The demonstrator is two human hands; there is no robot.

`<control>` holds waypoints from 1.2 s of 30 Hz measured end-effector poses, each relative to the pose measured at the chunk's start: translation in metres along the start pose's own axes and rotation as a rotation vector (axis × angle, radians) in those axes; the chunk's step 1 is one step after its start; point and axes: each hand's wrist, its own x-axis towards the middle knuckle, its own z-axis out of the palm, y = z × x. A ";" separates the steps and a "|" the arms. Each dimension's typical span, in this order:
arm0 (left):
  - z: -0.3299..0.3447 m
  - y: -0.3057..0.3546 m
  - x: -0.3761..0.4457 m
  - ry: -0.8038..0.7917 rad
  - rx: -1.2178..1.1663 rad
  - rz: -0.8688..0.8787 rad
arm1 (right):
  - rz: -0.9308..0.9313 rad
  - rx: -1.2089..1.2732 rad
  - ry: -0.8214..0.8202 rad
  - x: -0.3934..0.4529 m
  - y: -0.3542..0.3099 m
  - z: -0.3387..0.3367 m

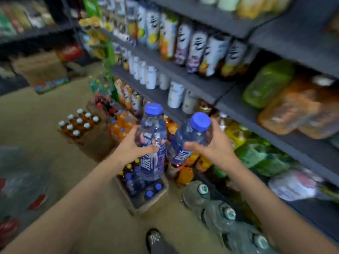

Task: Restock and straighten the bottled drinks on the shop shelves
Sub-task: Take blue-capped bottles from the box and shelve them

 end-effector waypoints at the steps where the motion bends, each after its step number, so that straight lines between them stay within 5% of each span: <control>1: 0.018 0.021 -0.011 -0.069 0.022 0.014 | 0.008 0.014 0.057 -0.027 -0.012 -0.029; 8: 0.205 0.159 -0.075 -0.427 0.102 0.176 | 0.065 -0.114 0.477 -0.215 -0.086 -0.236; 16: 0.468 0.237 -0.192 -0.743 0.190 0.454 | 0.221 -0.078 1.071 -0.442 -0.063 -0.431; 23: 0.720 0.257 -0.311 -0.992 0.227 0.619 | 0.338 -0.257 1.178 -0.649 -0.019 -0.568; 26: 0.803 0.269 -0.342 -0.963 0.177 0.598 | 0.356 -0.286 1.215 -0.707 -0.013 -0.622; 31: 0.897 0.301 -0.366 -0.838 0.018 0.511 | 0.268 -0.270 1.262 -0.740 -0.004 -0.693; 36: 0.961 0.317 -0.352 -0.806 0.037 0.609 | 0.176 -0.236 1.310 -0.726 0.026 -0.756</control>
